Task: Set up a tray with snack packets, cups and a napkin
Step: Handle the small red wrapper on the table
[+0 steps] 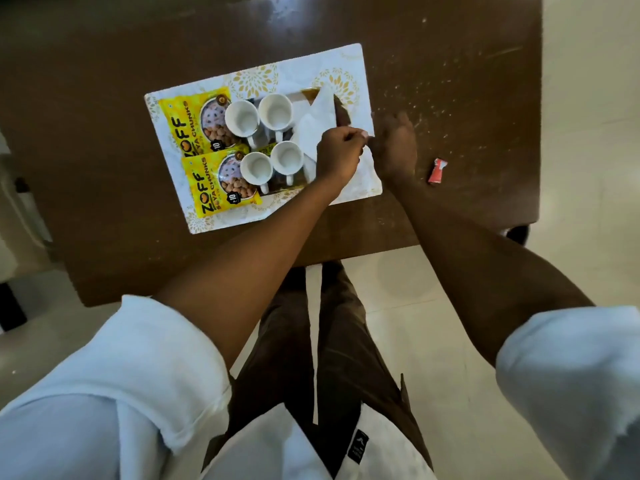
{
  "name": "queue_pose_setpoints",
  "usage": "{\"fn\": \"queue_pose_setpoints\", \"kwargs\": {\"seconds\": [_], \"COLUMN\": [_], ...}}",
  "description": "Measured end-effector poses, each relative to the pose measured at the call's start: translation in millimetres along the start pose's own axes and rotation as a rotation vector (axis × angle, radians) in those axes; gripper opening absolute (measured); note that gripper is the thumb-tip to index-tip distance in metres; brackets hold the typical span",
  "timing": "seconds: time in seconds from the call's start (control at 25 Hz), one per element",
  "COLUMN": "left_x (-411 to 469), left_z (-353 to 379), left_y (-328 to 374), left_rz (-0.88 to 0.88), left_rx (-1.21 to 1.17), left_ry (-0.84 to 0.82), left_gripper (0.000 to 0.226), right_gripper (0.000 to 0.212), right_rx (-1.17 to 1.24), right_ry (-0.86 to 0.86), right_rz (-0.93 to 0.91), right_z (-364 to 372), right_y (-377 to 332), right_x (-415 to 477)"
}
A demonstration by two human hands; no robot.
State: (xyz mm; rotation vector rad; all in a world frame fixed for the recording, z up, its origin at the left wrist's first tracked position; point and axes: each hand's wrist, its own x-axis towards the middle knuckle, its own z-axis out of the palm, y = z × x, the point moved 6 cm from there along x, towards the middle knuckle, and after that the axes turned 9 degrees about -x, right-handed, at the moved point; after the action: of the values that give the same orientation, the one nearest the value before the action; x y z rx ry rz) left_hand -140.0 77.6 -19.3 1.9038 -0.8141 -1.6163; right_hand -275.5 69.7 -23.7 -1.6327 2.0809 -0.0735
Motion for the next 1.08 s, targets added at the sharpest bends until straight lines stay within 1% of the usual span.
{"fn": "queue_pose_setpoints", "kwargs": {"seconds": [0.08, 0.2, 0.32, 0.4, 0.52, 0.76, 0.92, 1.08], "left_x": [0.0, -5.3, -14.0, -19.1, -24.6, -19.2, -15.8, -18.0], "left_z": [44.4, 105.9, 138.9, 151.9, 160.6, 163.2, 167.4, 169.0], "left_y": [2.3, -13.1, -45.1, -60.4, -68.8, -53.8, -53.2, -54.5], "left_rz": [-0.068, -0.156, -0.207, -0.196, -0.164, -0.036, -0.024, -0.048], "left_rx": [0.081, 0.162, 0.232, 0.258, 0.263, 0.287, 0.264, 0.248], "left_ry": [-0.113, -0.231, -0.256, -0.251, -0.262, -0.203, -0.257, -0.327], "left_gripper": [0.025, 0.022, 0.023, 0.024, 0.029, 0.031, 0.030, 0.037], "right_gripper": [0.032, 0.032, 0.031, 0.032, 0.028, 0.026, 0.024, 0.027], "right_rx": [0.111, 0.231, 0.374, 0.461, 0.532, 0.508, 0.497, 0.505], "right_ry": [0.048, 0.109, 0.138, 0.148, 0.156, 0.128, 0.131, 0.143], "right_rz": [0.167, 0.502, 0.729, 0.813, 0.827, 0.783, 0.742, 0.720], "right_z": [-13.9, -23.0, -11.0, 0.0, 11.3, 13.6, 11.4, 11.0], "right_y": [46.3, 121.6, 165.4, 180.8, 186.6, 183.1, 180.8, 176.6], "right_x": [-6.9, -31.0, -57.7, -67.7, -69.6, -59.9, -56.5, -56.3]}}
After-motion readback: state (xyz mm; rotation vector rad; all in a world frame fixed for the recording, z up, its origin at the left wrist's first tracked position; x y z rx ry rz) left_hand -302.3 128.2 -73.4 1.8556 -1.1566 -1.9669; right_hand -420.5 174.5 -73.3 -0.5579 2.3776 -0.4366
